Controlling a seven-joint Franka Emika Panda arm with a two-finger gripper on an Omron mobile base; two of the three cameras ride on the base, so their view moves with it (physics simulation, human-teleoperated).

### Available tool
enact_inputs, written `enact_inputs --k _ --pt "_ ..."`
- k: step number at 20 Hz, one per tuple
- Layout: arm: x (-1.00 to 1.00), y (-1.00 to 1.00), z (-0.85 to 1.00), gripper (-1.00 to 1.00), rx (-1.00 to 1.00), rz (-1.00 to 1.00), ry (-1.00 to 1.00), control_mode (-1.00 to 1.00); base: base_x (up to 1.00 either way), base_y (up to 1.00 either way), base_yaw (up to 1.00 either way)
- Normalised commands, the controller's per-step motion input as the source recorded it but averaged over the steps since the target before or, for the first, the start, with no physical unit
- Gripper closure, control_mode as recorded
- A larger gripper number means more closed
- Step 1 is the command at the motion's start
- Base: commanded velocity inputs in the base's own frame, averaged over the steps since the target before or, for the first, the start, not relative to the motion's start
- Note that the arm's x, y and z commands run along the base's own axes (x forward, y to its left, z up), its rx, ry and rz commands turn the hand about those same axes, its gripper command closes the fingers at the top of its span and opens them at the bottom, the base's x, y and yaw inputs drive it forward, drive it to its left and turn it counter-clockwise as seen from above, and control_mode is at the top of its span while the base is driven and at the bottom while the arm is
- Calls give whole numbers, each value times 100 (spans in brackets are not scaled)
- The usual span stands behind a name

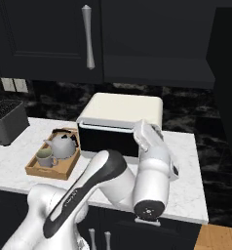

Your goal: Pick the kettle from the counter and place it on the tray. Then pick the mug from the cabinet and place it on the tray. Then close the cabinet doors.

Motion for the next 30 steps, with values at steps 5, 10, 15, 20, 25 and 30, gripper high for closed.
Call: enact_inputs --k 5,10,15,20,25,30 --pt "4 -67 -14 100 29 4 -19 -100 0 0 0" --pt "25 -49 -12 100 26 8 -24 -100 0 0 0" --pt "33 -29 -20 100 23 8 -13 -100 0 0 0" --pt "27 -31 -20 100 15 5 -9 -100 0 0 0" --pt "2 -55 -2 100 14 1 -15 -100 0 0 0" --pt "0 -42 0 100 9 0 -6 -100 0 0 0"
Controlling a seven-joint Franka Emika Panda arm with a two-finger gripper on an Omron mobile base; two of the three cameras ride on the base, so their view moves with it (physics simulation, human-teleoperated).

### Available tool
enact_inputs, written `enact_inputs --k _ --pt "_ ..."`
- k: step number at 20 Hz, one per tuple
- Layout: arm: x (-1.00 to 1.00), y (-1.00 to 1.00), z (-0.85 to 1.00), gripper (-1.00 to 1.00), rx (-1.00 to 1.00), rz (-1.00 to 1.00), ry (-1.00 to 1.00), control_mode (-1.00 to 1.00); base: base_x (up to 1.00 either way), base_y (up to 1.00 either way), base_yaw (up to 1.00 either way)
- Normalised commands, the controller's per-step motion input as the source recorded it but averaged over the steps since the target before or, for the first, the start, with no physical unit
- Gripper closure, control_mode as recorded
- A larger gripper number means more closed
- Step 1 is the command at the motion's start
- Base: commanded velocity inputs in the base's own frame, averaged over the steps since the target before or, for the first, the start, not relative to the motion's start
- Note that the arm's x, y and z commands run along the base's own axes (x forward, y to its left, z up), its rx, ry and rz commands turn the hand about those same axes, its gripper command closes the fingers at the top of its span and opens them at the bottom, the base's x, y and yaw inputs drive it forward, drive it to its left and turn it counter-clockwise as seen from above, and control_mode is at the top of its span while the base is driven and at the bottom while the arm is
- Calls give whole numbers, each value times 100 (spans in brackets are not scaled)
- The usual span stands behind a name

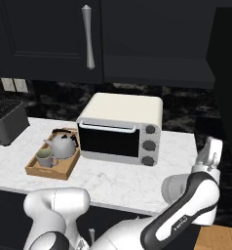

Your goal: Pick the kettle from the counter and place it on the tray. Then pick the mug from the cabinet and place it on the tray. Then close the cabinet doors.

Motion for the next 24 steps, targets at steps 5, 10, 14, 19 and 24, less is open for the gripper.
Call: enact_inputs --k 5,10,14,19,24 --pt "0 -4 0 100 0 0 0 -100 0 0 0" --pt "0 -9 4 100 4 0 -19 -100 0 0 0" --pt "5 -15 26 100 13 0 -28 -100 0 0 0" --pt "11 -4 15 100 3 4 -35 -100 0 0 0" --pt "0 -15 18 100 0 4 -28 -100 0 0 0"
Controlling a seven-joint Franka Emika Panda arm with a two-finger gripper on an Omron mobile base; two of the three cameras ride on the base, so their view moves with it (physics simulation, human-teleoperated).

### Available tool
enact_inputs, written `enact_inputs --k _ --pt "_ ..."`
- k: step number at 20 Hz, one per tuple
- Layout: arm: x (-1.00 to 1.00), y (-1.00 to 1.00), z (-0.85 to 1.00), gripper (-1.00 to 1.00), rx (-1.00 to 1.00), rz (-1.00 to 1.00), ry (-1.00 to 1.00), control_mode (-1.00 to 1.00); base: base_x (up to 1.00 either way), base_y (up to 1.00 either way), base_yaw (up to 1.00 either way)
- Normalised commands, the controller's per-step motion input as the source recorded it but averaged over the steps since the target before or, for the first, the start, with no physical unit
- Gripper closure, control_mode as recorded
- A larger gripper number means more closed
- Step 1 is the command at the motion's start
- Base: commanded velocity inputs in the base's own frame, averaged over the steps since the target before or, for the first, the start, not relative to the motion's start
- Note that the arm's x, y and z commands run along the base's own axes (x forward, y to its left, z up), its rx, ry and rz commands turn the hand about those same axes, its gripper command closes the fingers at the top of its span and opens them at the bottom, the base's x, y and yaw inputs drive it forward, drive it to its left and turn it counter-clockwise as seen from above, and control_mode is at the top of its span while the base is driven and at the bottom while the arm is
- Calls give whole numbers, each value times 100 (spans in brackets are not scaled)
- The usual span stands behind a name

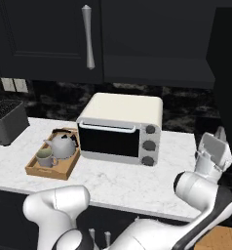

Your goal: Pick the kettle from the counter and place it on the tray. Then pick the mug from the cabinet and place it on the tray. Then close the cabinet doors.

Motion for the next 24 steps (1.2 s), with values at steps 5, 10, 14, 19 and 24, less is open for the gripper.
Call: enact_inputs --k 5,10,14,19,24 --pt "0 -22 20 100 0 3 -26 -100 0 0 0" --pt "0 -14 21 100 0 3 -22 -100 0 0 0" --pt "-24 -7 26 100 0 0 -20 -100 0 0 0" --pt "-56 -2 41 100 -2 0 -7 -100 0 0 0" --pt "-45 7 40 100 -13 0 0 -100 0 0 0"
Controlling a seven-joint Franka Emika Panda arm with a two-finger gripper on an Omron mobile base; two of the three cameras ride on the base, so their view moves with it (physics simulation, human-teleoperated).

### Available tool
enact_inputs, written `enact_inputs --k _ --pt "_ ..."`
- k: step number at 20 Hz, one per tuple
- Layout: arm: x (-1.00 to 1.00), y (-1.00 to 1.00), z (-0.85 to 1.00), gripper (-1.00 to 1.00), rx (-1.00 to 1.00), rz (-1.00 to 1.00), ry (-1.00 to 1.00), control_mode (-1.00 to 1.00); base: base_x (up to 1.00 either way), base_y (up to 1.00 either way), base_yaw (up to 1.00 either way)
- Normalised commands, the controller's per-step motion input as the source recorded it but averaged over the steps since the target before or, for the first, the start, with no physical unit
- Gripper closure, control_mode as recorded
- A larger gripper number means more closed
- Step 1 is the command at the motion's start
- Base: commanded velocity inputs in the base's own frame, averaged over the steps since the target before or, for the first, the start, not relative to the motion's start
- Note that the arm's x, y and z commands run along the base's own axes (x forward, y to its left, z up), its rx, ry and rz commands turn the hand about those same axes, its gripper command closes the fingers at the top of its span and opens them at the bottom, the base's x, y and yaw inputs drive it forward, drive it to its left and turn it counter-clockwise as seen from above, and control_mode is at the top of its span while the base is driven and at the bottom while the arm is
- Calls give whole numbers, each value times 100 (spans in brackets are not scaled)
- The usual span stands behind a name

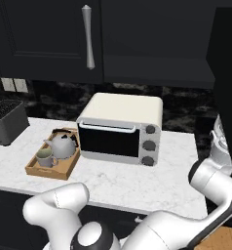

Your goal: Pick the kettle from the counter and place it on the tray. Then pick the mug from the cabinet and place it on the tray. Then close the cabinet doors.

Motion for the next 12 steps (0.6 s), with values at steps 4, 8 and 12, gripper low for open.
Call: enact_inputs --k 4,8,12 --pt "-47 40 22 100 -24 -2 2 -100 0 0 0" --pt "-42 68 22 100 -22 -1 0 -100 0 0 0" --pt "-41 70 40 100 -17 -4 0 -100 0 0 0"
